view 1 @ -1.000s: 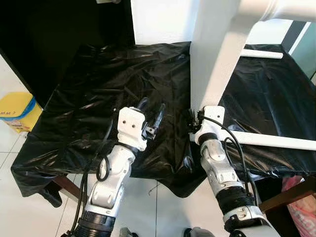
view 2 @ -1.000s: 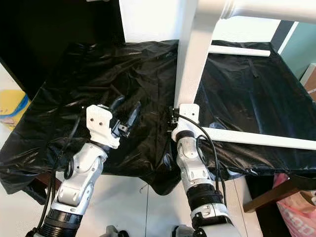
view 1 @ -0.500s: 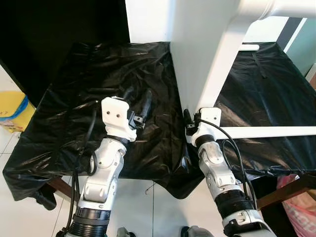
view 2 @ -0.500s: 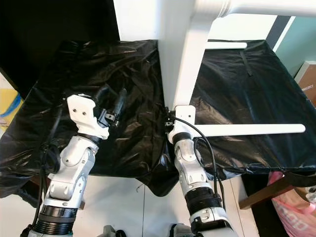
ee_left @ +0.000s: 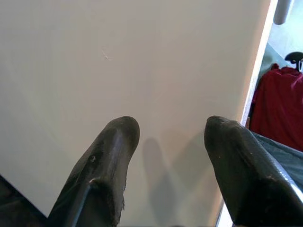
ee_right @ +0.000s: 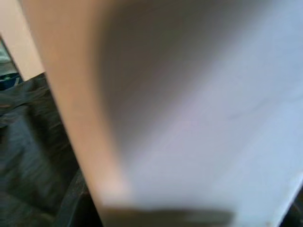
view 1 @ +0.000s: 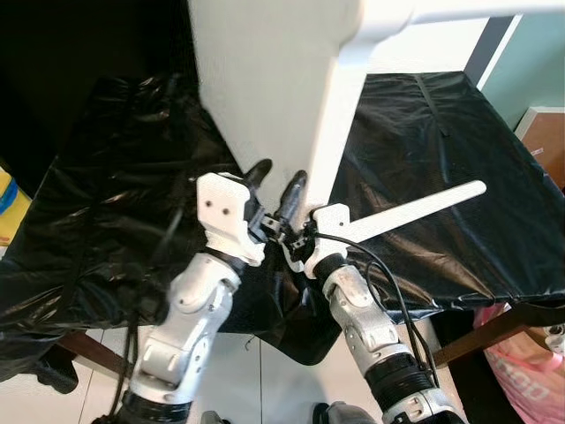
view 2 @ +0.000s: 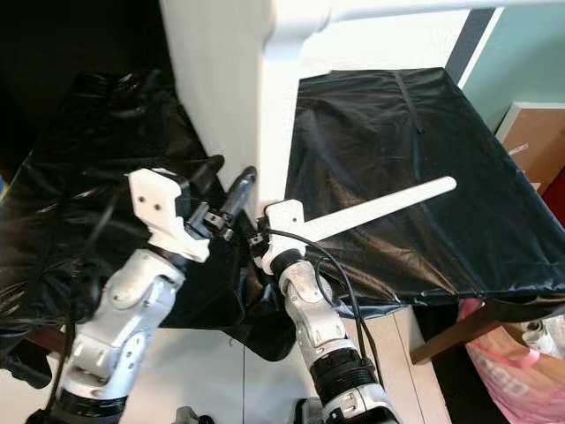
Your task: Building children table
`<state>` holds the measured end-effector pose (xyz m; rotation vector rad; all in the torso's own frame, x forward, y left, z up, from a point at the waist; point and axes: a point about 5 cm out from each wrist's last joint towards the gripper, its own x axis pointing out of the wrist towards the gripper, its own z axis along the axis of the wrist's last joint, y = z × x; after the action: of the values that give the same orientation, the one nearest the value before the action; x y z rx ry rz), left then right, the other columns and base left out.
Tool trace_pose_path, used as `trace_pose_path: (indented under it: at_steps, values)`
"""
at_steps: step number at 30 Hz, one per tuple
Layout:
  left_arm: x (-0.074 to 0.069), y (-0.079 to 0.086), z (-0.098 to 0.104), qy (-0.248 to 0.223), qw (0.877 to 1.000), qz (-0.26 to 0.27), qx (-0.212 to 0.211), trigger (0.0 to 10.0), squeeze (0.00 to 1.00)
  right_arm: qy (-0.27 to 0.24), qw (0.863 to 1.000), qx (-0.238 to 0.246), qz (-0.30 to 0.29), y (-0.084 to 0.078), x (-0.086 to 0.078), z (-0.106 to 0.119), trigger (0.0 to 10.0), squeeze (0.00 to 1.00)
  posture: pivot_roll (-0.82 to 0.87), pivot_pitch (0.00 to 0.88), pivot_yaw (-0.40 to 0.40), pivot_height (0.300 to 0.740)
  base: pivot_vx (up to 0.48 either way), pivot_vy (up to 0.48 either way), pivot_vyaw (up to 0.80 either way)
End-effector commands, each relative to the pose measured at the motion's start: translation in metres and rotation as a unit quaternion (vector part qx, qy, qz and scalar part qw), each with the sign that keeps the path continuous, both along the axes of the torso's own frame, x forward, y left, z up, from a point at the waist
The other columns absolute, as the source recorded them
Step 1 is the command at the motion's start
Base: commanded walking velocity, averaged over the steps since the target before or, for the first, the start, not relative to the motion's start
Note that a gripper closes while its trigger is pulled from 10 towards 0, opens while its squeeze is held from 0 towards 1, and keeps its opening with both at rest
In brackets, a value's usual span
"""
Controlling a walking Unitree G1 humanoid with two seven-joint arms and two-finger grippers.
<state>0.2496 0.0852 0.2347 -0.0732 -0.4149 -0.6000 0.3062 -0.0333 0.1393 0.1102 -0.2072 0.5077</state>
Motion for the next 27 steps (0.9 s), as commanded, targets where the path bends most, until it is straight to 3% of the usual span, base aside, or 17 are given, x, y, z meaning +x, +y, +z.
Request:
trace_pose_path:
  at_steps: [1, 2, 3, 12, 13, 14, 15, 16, 22, 23, 24, 25, 27]
  values:
    - [-0.010, -0.013, 0.001, -0.005, 0.995, -0.094, 0.026, 10.0, 0.00, -0.022, 0.995, 0.007, 0.094, 0.036, -0.013, 0.009, 5.5, 0.00, -0.04, 0.106, -0.044, 0.740, 0.000, 0.000, 0.00]
    - [-0.012, -0.014, 0.001, 0.001, 0.994, -0.103, 0.027, 10.0, 0.00, -0.020, 0.996, 0.008, 0.092, 0.035, -0.012, 0.009, 5.5, 0.00, -0.04, 0.106, -0.045, 0.740, 0.000, 0.000, 0.00]
    - [-0.015, -0.016, 0.001, 0.011, 0.992, -0.119, 0.031, 10.0, 0.00, -0.018, 0.996, 0.010, 0.089, 0.034, -0.010, 0.010, 10.0, 0.00, -0.03, 0.106, -0.046, 0.740, 0.000, 0.000, 0.00]
    - [-0.027, -0.019, -0.009, 0.061, 0.980, -0.174, 0.071, 10.0, 0.00, -0.015, 0.997, 0.005, 0.079, 0.031, -0.009, 0.007, 10.0, 0.00, -0.03, 0.109, -0.049, 0.740, 0.000, 0.000, 0.00]
    - [-0.026, -0.015, -0.014, 0.068, 0.980, -0.169, 0.085, 10.0, 0.00, -0.015, 0.997, 0.004, 0.079, 0.030, -0.008, 0.007, 10.0, 0.48, -0.03, 0.111, -0.050, 0.740, 0.000, 0.000, 0.00]
    - [-0.026, -0.014, -0.016, 0.070, 0.979, -0.168, 0.089, 10.0, 0.00, -0.016, 0.997, 0.004, 0.078, 0.029, -0.008, 0.007, 10.0, 0.48, -0.03, 0.111, -0.050, 0.740, 0.000, 0.000, 0.00]
    - [-0.026, -0.014, -0.016, 0.073, 0.979, -0.167, 0.091, 10.0, 0.00, -0.017, 0.997, 0.004, 0.078, 0.029, -0.008, 0.007, 10.0, 0.92, -0.03, 0.111, -0.050, 0.740, 0.000, 0.000, 0.00]
    - [-0.027, -0.012, -0.018, 0.079, 0.978, -0.170, 0.094, 10.0, 0.00, -0.021, 0.997, 0.002, 0.076, 0.026, -0.008, 0.007, 10.0, 1.00, -0.03, 0.115, -0.051, 0.740, 0.000, 0.000, 0.00]
    - [-0.032, -0.009, -0.018, 0.095, 0.974, -0.175, 0.109, 10.0, 0.00, -0.041, 0.997, -0.005, 0.062, 0.012, -0.008, 0.010, 10.0, 1.00, -0.02, 0.122, -0.058, 0.740, 0.000, 0.000, 0.00]
    - [-0.032, -0.009, -0.017, 0.097, 0.974, -0.174, 0.110, 10.0, 0.00, -0.042, 0.997, -0.007, 0.062, 0.010, -0.009, 0.010, 10.0, 0.92, -0.03, 0.122, -0.059, 0.740, 0.000, 0.000, 0.00]
    - [-0.032, -0.009, -0.017, 0.098, 0.974, -0.174, 0.110, 10.0, 0.00, -0.042, 0.997, -0.008, 0.063, 0.009, -0.010, 0.010, 10.0, 0.92, -0.03, 0.122, -0.059, 0.740, 0.000, 0.000, 0.00]
    - [-0.032, -0.009, -0.017, 0.098, 0.974, -0.171, 0.112, 10.0, 0.00, -0.043, 0.997, -0.012, 0.068, 0.007, -0.012, 0.009, 10.0, 0.00, -0.03, 0.123, -0.060, 0.740, 0.000, 0.000, 0.00]
    - [-0.032, -0.009, -0.017, 0.097, 0.974, -0.169, 0.114, 10.0, 0.00, -0.043, 0.996, -0.014, 0.071, 0.006, -0.013, 0.009, 10.0, 0.00, -0.03, 0.123, -0.060, 0.740, 0.000, 0.000, 0.00]
